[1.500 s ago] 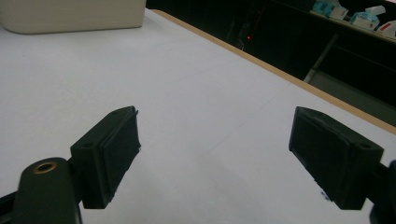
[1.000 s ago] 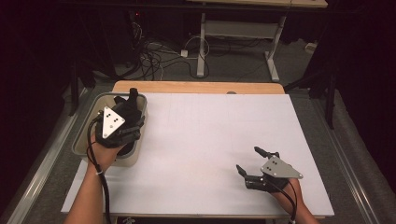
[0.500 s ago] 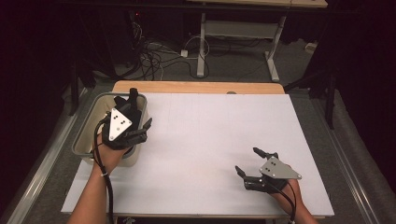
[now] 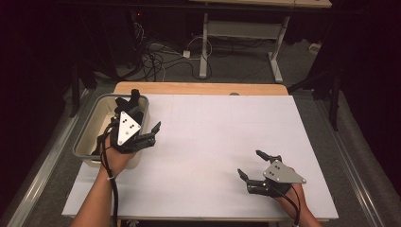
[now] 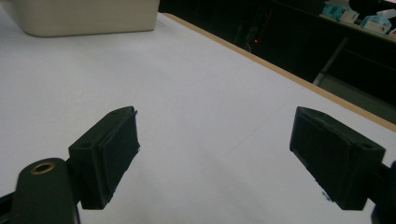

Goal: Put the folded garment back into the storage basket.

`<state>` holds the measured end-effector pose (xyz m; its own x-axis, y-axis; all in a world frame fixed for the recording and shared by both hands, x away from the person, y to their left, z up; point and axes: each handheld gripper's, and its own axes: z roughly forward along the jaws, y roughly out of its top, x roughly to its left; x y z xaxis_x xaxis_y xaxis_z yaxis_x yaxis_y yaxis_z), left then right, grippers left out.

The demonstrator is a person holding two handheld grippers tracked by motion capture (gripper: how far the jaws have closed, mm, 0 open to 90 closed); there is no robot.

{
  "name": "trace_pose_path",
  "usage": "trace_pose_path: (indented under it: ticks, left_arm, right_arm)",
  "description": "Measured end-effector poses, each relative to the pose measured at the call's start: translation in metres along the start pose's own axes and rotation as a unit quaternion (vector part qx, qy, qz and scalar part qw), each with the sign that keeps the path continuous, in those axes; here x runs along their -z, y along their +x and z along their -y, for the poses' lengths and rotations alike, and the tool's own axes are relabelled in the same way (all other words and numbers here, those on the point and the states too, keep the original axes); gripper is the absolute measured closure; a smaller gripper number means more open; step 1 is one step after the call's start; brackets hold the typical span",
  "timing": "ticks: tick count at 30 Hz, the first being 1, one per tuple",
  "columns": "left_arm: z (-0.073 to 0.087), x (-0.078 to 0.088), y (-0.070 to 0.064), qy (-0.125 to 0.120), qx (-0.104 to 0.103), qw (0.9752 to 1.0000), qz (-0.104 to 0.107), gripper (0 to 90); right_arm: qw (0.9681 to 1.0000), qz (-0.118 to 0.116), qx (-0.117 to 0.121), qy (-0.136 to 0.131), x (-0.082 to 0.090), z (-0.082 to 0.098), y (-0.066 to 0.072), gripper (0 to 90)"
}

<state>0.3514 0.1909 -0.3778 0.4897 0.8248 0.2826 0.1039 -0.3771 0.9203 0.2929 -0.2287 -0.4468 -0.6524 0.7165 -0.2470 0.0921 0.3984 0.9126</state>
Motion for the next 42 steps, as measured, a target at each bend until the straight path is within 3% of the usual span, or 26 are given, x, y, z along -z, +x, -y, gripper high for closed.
trace_pose_path:
  ticks: [8, 15, 22, 27, 32, 42]
  left_arm:
    - [-0.006, -0.005, -0.016, -0.004, -0.013, 0.9999, 0.009, 14.6]
    - [-0.007, -0.01, -0.029, -0.005, -0.021, 0.9991, 0.036, 14.6]
    - [-0.012, -0.019, -0.046, -0.009, -0.036, 0.9973, 0.063, 14.6]
    - [-0.017, -0.021, -0.058, -0.008, -0.06, 0.9953, 0.076, 14.5]
    - [-0.015, -0.016, -0.064, -0.007, -0.081, 0.9938, 0.076, 14.6]
    - [-0.003, -0.01, -0.072, -0.008, -0.094, 0.9915, 0.09, 14.6]
  right_arm:
    - [1.0, 0.005, -0.002, -0.001, 0.003, 0.0, -0.001, 15.5]
    - [1.0, 0.009, -0.003, -0.002, 0.004, 0.001, -0.002, 15.5]
    - [0.9999, 0.011, -0.003, -0.001, 0.005, 0.001, -0.002, 15.6]
    - [1.0, 0.008, -0.001, 0.002, 0.002, 0.001, 0.0, 15.6]
    - [1.0, 0.005, 0.003, 0.001, 0.002, 0.0, 0.002, 15.6]
    - [0.9999, 0.003, 0.011, 0.002, 0.002, -0.001, 0.007, 15.7]
